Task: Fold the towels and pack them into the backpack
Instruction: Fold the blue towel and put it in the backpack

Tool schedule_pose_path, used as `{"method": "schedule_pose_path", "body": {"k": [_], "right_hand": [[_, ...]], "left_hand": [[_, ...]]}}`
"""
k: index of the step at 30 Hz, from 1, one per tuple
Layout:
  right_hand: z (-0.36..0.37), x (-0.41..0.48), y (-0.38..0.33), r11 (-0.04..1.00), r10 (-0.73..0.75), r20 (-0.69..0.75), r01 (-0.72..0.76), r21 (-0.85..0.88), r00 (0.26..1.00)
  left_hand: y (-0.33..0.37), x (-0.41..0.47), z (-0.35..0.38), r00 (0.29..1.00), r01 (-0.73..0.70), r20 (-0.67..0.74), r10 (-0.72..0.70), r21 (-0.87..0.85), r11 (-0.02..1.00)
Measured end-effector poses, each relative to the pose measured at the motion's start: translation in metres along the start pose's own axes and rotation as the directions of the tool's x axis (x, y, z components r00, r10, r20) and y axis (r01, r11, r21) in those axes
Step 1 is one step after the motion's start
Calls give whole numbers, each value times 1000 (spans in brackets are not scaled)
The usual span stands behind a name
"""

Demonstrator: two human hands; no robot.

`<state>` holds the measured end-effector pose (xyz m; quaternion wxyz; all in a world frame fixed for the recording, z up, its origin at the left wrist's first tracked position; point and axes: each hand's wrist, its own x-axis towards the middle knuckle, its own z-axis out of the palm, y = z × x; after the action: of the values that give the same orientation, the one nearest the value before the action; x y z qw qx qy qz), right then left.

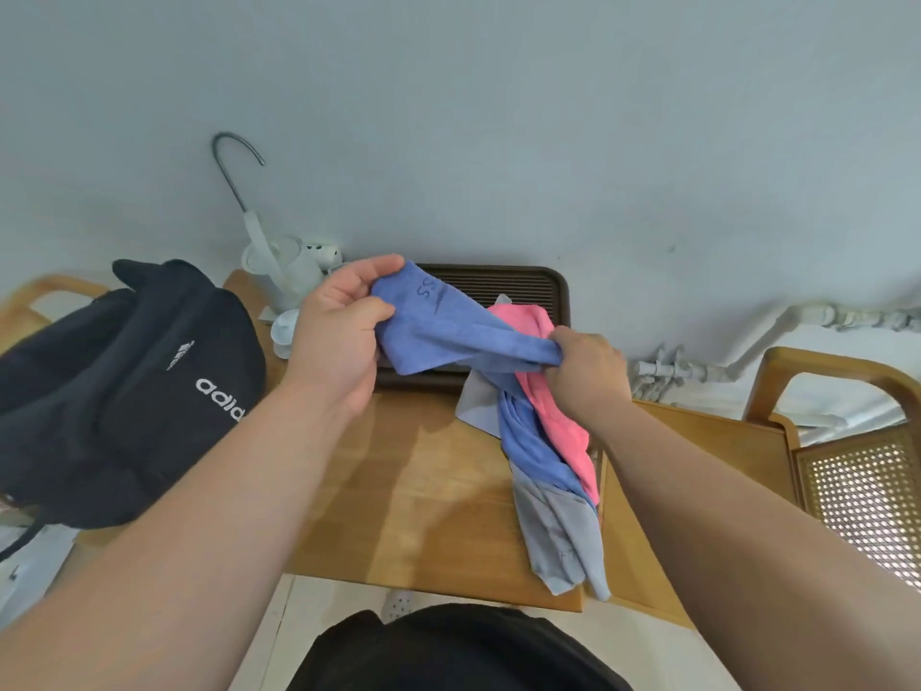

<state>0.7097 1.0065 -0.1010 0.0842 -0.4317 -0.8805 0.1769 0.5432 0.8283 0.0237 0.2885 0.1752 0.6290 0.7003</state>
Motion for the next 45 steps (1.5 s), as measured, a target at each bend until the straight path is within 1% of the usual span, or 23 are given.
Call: {"method": "schedule_pose_path", "body": {"k": [2,4,6,8,10,12,14,15,17,18,19,21,24,27,29,32,33,35,37,39,42,43,45], "right_hand": [[-7,-2,-3,996,34,-51,-29,84,998],[-18,-7,-18,987,30,-127,-9,160,991],[-31,-13,-40,973,-5,-188,48,227,982],[-44,-19,-65,953,-76,-227,138,270,971],[-55,-24,-91,946,-132,-261,200,255,956],[-60,-29,-120,949,-161,-246,218,226,956],[-61,-33,-147,950,-184,-154,216,224,971],[-59,-36,-160,952,-190,-102,209,223,976],[-52,-42,-183,957,-196,-32,198,212,980],[-47,-46,-191,957,-200,-14,199,213,980],[-43,-50,-198,955,-202,-2,197,221,979],[-34,-57,-205,950,-173,1,166,265,985],[-18,-68,-200,957,-75,6,70,281,997],[3,-77,-187,993,56,60,-62,99,997],[16,-84,-176,988,153,45,-153,-1,987],[31,-97,-159,959,281,8,-281,-30,960],[34,-101,-153,949,315,-4,-315,-18,949],[38,-107,-146,926,376,-22,-374,52,926],[41,-110,-143,911,390,4,-387,142,921],[41,-110,-144,901,346,60,-349,256,936],[37,-112,-150,825,304,164,-345,447,939],[37,-113,-149,820,292,177,-342,458,940],[37,-114,-146,854,295,219,-359,377,930]], "left_hand": [[-2,4,-14,997,8,-79,-7,15,1000],[-8,11,-30,977,60,-209,-51,35,998],[-12,16,-47,940,146,-320,-120,58,988],[-18,22,-65,926,208,-343,-158,115,971],[-20,25,-77,953,220,-259,-160,223,950],[-21,23,-90,977,198,-146,-154,361,911],[-26,21,-102,996,51,33,-78,508,860],[-27,17,-104,985,-41,165,-53,521,853],[-28,7,-107,911,-231,412,7,497,836],[-30,5,-108,876,-306,480,46,480,822],[-31,4,-111,859,-354,504,88,461,814],[-31,7,-119,867,-376,481,133,454,808],[-28,14,-132,879,-365,460,124,485,795],[-24,19,-143,901,-332,416,121,482,811],[-23,24,-152,917,-301,383,114,474,827],[-20,33,-170,936,-250,344,68,518,818],[-20,36,-176,937,-250,345,51,562,788],[-26,42,-188,930,-285,367,28,669,686],[-38,47,-198,915,-316,404,3,711,628],[-53,50,-207,912,-300,408,-30,716,631],[-71,49,-214,921,-214,375,-103,709,672],[-74,48,-214,919,-196,377,-115,691,696],[-78,45,-212,924,-111,351,-151,625,773]]}}
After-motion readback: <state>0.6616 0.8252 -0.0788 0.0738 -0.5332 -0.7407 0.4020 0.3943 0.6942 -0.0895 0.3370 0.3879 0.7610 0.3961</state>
